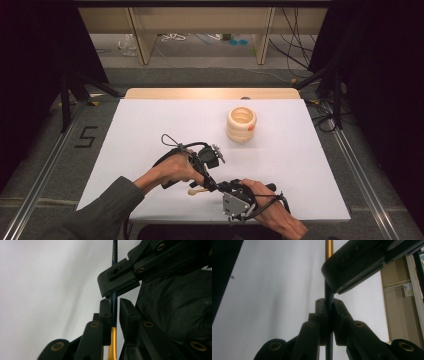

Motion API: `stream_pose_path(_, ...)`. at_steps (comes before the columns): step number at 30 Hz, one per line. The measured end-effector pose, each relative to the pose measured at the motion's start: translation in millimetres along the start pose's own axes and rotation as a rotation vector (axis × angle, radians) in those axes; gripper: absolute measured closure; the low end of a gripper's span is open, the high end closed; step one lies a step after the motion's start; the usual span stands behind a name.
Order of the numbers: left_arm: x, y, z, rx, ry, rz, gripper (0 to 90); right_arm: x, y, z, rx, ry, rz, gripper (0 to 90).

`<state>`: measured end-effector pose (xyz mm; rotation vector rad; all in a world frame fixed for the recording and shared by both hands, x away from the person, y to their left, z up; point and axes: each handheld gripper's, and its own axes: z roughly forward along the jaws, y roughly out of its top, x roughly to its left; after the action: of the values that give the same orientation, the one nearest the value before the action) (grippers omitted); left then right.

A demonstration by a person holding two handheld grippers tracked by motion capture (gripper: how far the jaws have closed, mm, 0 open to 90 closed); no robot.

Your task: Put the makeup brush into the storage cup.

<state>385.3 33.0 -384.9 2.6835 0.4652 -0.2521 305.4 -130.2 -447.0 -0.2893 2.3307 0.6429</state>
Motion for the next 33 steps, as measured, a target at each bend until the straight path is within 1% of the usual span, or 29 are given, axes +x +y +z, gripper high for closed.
stream_pose_path(1, -1.6, -0.4, -1.2, -0.035, 0.004, -0.029, 78.4, -0.8, -0.9, 0.3, 0.000, 0.003, -0.001, 84.2)
stream_pose_path(2, -0.4, -1.2, -4.0, -0.046, 0.008, -0.020, 76.9, -1.8, -2.2, 0.3, -0.005, 0.005, -0.002, 84.2)
stream_pose_path(3, -0.4, -2.2, -6.6, -0.061, 0.006, -0.030, 75.3, -4.2, -3.2, 1.7, -0.030, 0.004, -0.024, 84.3)
stream_pose_path(4, -0.4, -3.5, -9.1, -0.081, 0.009, -0.043, 73.9, -5.4, -4.2, 1.6, -0.035, 0.009, -0.021, 84.3)
stream_pose_path(5, 0.4, -5.0, -12.5, -0.102, 0.018, -0.054, 72.4, -5.6, -5.2, 1.1, -0.031, 0.009, 0.001, 84.2)
stream_pose_path(6, 2.2, -6.6, -16.5, -0.124, 0.025, -0.053, 71.4, -6.7, -6.3, 0.9, -0.034, 0.001, 0.010, 84.3)
stream_pose_path(7, 3.0, -8.5, -20.7, -0.149, 0.037, -0.064, 70.4, -8.1, -7.9, 0.2, -0.030, 0.009, 0.021, 84.3)
stream_pose_path(10, 5.7, -14.7, -35.3, -0.214, 0.059, -0.075, 65.6, -14.1, -14.0, -0.2, -0.046, 0.004, 0.057, 84.3)
stream_pose_path(11, 5.6, -16.6, -39.6, -0.234, 0.067, -0.080, 64.6, -17.7, -17.0, 0.0, -0.055, 0.001, 0.052, 84.3)
stream_pose_path(12, 5.2, -18.3, -43.5, -0.258, 0.085, -0.083, 63.2, -19.7, -19.9, 0.0, -0.062, 0.001, 0.079, 84.3)
stream_pose_path(13, 5.2, -20.1, -47.9, -0.271, 0.108, -0.066, 61.0, -20.6, -22.2, -0.7, -0.057, 0.005, 0.126, 84.3)
stream_pose_path(14, 3.3, -21.9, -51.0, -0.287, 0.131, -0.065, 59.4, -20.9, -24.4, -0.6, -0.063, 0.004, 0.174, 84.3)
stream_pose_path(15, 1.2, -24.1, -53.8, -0.303, 0.140, -0.056, 57.9, -22.4, -27.1, -0.9, -0.068, 0.009, 0.208, 84.2)
stream_pose_path(16, 1.7, -25.5, -56.7, -0.330, 0.156, -0.014, 56.3, -23.0, -29.2, -0.9, -0.077, 0.012, 0.256, 84.3)
stream_pose_path(17, -0.2, -28.5, -60.2, -0.334, 0.166, -0.019, 54.6, -23.7, -31.1, -1.1, -0.089, 0.023, 0.298, 84.2)
stream_pose_path(18, -2.7, -31.3, -62.4, -0.351, 0.178, -0.043, 52.5, -25.6, -34.6, -0.4, -0.110, 0.033, 0.326, 84.2)
stream_pose_path(19, -4.8, -33.8, -63.8, -0.375, 0.191, -0.062, 50.0, -26.8, -37.4, -0.9, -0.116, 0.031, 0.370, 84.3)
stream_pose_path(20, -6.1, -36.7, -65.1, -0.397, 0.201, -0.067, 47.4, -28.2, -40.4, -0.8, -0.121, 0.034, 0.394, 84.3)
stream_pose_path(22, -8.9, -42.3, -68.3, -0.442, 0.208, -0.088, 43.7, -30.8, -45.9, -1.4, -0.146, 0.032, 0.465, 84.2)
stream_pose_path(23, -10.8, -44.9, -69.8, -0.462, 0.219, -0.094, 42.2, -32.5, -48.1, -2.2, -0.156, 0.031, 0.493, 84.3)
stream_pose_path(25, -15.2, -51.1, -72.6, -0.495, 0.244, -0.099, 39.6, -36.2, -52.1, -3.9, -0.182, 0.030, 0.543, 84.2)
stream_pose_path(26, -16.7, -54.4, -74.6, -0.496, 0.264, -0.083, 38.8, -37.8, -53.8, -4.7, -0.196, 0.027, 0.567, 84.2)
stream_pose_path(27, -18.5, -56.8, -74.6, -0.519, 0.272, -0.085, 37.9, -39.4, -55.6, -5.6, -0.212, 0.028, 0.592, 84.3)
stream_pose_path(28, -20.7, -59.9, -74.5, -0.524, 0.282, -0.101, 37.0, -40.7, -57.1, -6.2, -0.228, 0.030, 0.618, 84.3)
stream_pose_path(29, -22.2, -62.2, -72.2, -0.548, 0.286, -0.113, 36.3, -41.9, -58.4, -6.5, -0.241, 0.029, 0.639, 84.2)
stream_pose_path(31, -24.3, -68.5, -67.2, -0.557, 0.302, -0.120, 35.5, -44.0, -60.4, -7.6, -0.272, 0.033, 0.680, 84.2)
stream_pose_path(32, -25.6, -72.6, -65.0, -0.548, 0.293, -0.131, 35.4, -45.4, -61.4, -8.7, -0.285, 0.037, 0.691, 84.3)
stream_pose_path(33, -25.4, -74.9, -62.0, -0.563, 0.302, -0.121, 35.4, -46.0, -61.9, -9.4, -0.298, 0.034, 0.710, 84.2)
